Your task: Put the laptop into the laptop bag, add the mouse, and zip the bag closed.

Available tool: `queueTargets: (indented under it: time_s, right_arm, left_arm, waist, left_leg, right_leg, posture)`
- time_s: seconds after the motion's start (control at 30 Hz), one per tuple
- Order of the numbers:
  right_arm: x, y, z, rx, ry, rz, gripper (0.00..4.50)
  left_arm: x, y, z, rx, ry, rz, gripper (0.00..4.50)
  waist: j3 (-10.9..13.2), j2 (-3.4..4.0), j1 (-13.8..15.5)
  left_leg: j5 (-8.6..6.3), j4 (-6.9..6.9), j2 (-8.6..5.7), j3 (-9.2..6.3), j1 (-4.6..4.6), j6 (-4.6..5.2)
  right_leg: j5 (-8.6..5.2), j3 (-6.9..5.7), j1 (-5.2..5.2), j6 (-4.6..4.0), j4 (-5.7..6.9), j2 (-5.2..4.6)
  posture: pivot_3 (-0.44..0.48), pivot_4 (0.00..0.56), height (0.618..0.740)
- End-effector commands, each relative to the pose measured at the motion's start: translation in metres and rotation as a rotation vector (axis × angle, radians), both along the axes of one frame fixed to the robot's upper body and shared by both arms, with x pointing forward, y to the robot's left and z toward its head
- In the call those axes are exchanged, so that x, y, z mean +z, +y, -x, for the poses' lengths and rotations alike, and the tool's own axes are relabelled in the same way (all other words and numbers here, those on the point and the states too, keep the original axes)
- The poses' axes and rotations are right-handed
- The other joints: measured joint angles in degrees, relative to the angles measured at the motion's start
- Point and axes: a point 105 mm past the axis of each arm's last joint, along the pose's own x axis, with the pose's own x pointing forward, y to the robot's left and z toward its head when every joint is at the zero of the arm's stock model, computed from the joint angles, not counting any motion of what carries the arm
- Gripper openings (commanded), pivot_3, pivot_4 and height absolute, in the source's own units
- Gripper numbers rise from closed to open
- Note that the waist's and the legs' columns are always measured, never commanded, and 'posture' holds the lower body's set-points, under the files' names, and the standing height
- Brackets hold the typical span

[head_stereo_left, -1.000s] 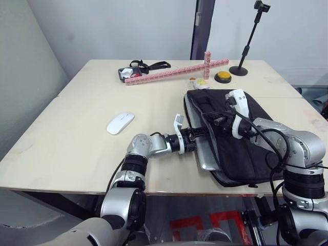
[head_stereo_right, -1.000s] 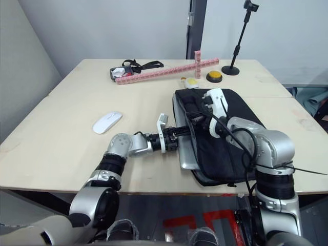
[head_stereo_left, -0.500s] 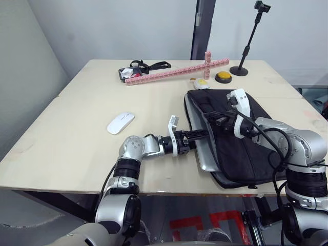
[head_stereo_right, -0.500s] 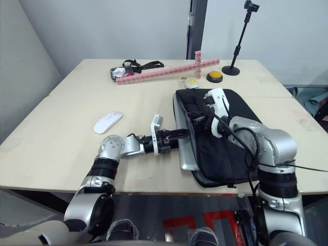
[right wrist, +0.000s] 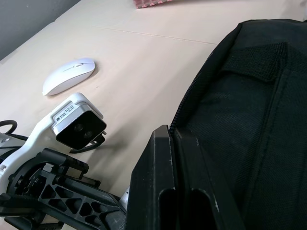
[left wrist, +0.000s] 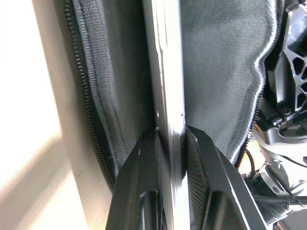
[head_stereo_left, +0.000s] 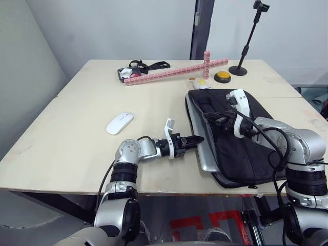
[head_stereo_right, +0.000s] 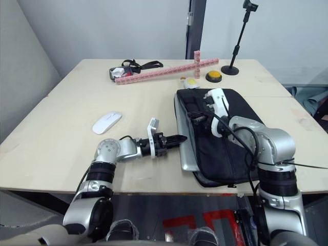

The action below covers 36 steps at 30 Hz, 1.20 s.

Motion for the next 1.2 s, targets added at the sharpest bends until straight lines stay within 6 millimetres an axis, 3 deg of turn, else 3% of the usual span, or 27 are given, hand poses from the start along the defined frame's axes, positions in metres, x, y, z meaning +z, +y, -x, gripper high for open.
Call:
queueTargets:
  time_s: [0.03, 0.37, 0.7, 0.77, 0.97, 1.2]
  right_arm:
    - [0.019, 0.014, 0.006, 0.049, -0.07, -0.035, 0.0]
    - [0.018, 0.038, 0.011, 0.087, -0.057, -0.091, 0.0]
    - [0.016, 0.034, 0.006, 0.065, -0.058, -0.072, 0.0]
    - [0.016, 0.033, 0.005, 0.06, -0.058, -0.068, 0.0]
    - [0.017, 0.027, 0.001, 0.045, -0.066, -0.06, 0.0]
    - [0.016, 0.022, -0.006, 0.047, -0.074, -0.047, 0.0]
  left_arm:
    - [0.029, -0.017, 0.005, -0.055, -0.053, 0.123, 0.23]
    - [0.035, -0.051, 0.007, -0.118, -0.092, 0.113, 0.23]
    - [0.029, -0.048, 0.002, -0.112, -0.128, 0.069, 0.23]
    - [0.027, -0.044, 0.001, -0.109, -0.137, 0.053, 1.3]
    - [0.022, -0.018, -0.002, -0.09, -0.188, -0.034, 3.39]
    - [0.019, 0.033, -0.005, -0.065, -0.257, -0.159, 3.39]
  waist:
    - [0.0, 0.0, 0.0]
    - [0.0, 0.03, 0.1]
    - [0.0, 0.03, 0.1]
    - [0.0, 0.03, 0.1]
    - [0.0, 0.04, -0.4]
    - [0.0, 0.06, -0.6]
  left_leg:
    - [0.0, 0.0, 0.0, 0.0, 0.0, 0.0]
    - [0.0, -0.01, 0.0, 0.0, 0.0, -0.01]
    - [-0.02, -0.04, 0.0, 0.0, 0.0, -0.07]
    - [-0.04, -0.03, 0.0, 0.0, 0.01, -0.11]
    - [-0.04, -0.03, 0.0, 0.0, 0.01, -0.12]
    - [-0.05, -0.04, 0.0, 0.01, 0.11, -0.18]
  right_leg:
    - [0.0, 0.0, 0.0, 0.0, 0.0, 0.0]
    - [0.0, 0.0, -0.01, 0.02, -0.01, 0.0]
    - [0.05, 0.01, -0.01, 0.46, -0.02, -0.02]
    - [0.05, 0.02, 0.0, 0.47, -0.02, -0.03]
    - [0.06, 0.02, -0.02, 0.51, -0.01, -0.02]
    - [0.05, 0.05, 0.01, 0.78, 0.06, -0.02]
  posture:
    - [0.0, 0.15, 0.74]
    - [0.0, 0.15, 0.74]
    - [0.0, 0.15, 0.74]
    - [0.0, 0.15, 0.74]
    - [0.0, 0.15, 0.74]
    - [0.0, 0.15, 0.74]
